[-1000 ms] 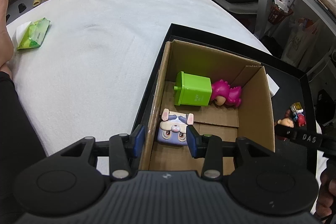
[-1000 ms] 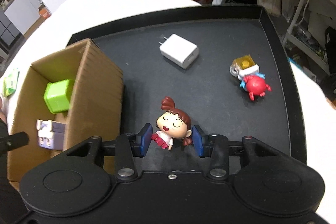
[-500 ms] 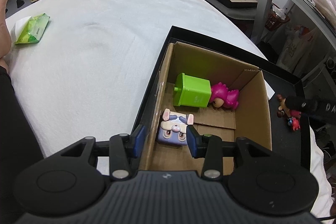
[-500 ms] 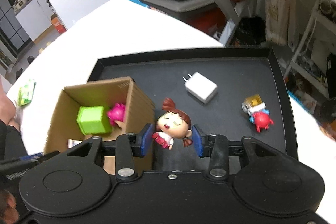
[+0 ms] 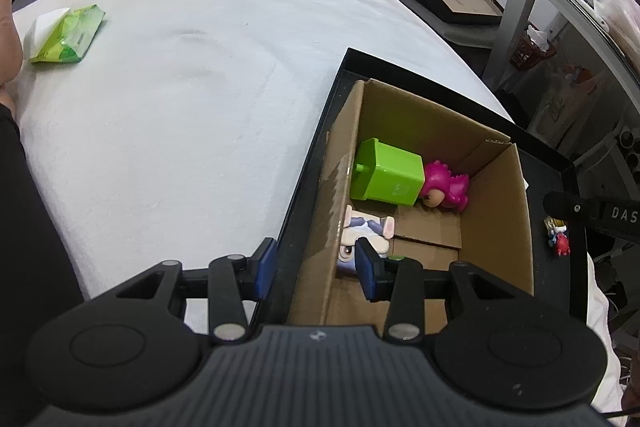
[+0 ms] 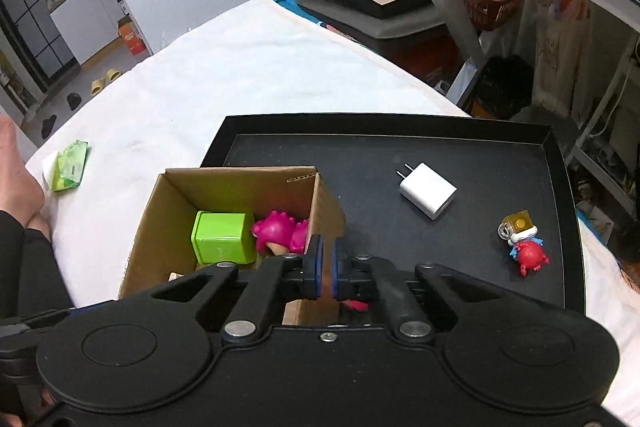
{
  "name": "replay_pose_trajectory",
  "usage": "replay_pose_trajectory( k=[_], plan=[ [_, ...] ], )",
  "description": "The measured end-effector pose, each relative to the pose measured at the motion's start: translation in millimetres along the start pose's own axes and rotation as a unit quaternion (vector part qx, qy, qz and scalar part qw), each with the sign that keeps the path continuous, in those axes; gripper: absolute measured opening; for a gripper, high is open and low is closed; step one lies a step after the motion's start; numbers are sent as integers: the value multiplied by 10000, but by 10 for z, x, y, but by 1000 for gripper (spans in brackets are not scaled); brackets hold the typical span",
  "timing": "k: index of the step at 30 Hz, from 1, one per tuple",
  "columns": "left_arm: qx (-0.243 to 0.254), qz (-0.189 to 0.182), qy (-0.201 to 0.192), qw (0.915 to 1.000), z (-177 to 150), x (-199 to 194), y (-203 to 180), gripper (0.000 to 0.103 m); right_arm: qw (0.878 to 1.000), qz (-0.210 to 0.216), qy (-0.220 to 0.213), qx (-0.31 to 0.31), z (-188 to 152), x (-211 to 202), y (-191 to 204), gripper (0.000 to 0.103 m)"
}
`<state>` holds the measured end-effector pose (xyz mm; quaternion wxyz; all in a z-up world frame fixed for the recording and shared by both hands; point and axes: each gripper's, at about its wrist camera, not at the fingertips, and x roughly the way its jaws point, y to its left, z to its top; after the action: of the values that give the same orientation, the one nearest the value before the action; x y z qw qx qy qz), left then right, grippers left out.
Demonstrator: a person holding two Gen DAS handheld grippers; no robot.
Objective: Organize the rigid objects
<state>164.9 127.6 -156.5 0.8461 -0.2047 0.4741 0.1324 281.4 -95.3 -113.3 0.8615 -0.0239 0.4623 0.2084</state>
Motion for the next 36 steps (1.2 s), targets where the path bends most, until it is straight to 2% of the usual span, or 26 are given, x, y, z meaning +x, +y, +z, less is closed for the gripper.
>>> replay_pose_trajectory(
  k=[6, 8, 10, 13, 22, 33, 36],
  plan=[
    [8, -32, -52, 10000, -12, -52, 25, 41, 9993, -226, 116, 256, -50, 51, -97, 6],
    [-8, -36, -50, 10000, -14, -57, 28, 41, 9985, -236, 225, 433, -89, 100, -165, 17],
    [0, -41, -59, 10000, -13, -63, 25, 41, 9972, -253, 360, 605, -148, 152, -222, 41],
    [30, -36, -84, 10000, -13, -82, 13, 41, 9962, -303, 490, 654, -243, 207, -253, 54],
    [19, 51, -12, 10000, -22, -30, 26, 41, 9927, -304, 723, 915, -394, 396, -399, 54],
    [77, 93, 66, 9999, -18, 40, -28, 41, 9847, 30, 910, 1488, -469, 537, -638, 53],
    [90, 109, 73, 9999, -21, 55, -42, 41, 9846, -135, 905, 1489, -479, 536, -672, 50]
  ],
)
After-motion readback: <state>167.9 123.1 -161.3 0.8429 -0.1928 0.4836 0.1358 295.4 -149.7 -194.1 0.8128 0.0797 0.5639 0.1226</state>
